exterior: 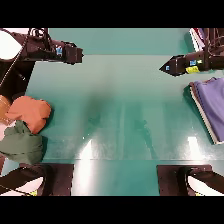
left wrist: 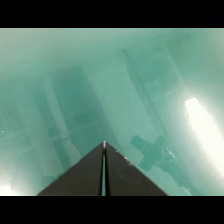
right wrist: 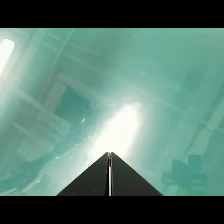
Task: Fold the shirts.
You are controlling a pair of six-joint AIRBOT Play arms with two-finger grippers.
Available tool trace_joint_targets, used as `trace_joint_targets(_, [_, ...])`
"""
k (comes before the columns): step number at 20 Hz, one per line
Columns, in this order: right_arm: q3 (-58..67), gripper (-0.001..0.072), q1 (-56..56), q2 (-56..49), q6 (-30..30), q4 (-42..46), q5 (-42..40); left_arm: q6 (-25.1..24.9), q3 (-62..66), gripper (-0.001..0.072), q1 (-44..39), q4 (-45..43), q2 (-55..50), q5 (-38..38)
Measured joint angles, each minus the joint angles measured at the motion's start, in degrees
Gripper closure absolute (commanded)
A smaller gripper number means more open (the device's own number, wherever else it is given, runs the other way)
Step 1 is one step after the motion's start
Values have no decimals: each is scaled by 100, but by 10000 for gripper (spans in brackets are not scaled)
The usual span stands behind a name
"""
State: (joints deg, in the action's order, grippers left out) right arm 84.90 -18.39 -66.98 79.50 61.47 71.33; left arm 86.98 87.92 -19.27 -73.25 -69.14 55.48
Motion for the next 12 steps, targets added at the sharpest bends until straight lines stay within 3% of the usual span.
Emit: trace_joint_targets(12, [2,691,-31,-7,7,-42,-81,4,0,682,0,4,0,0])
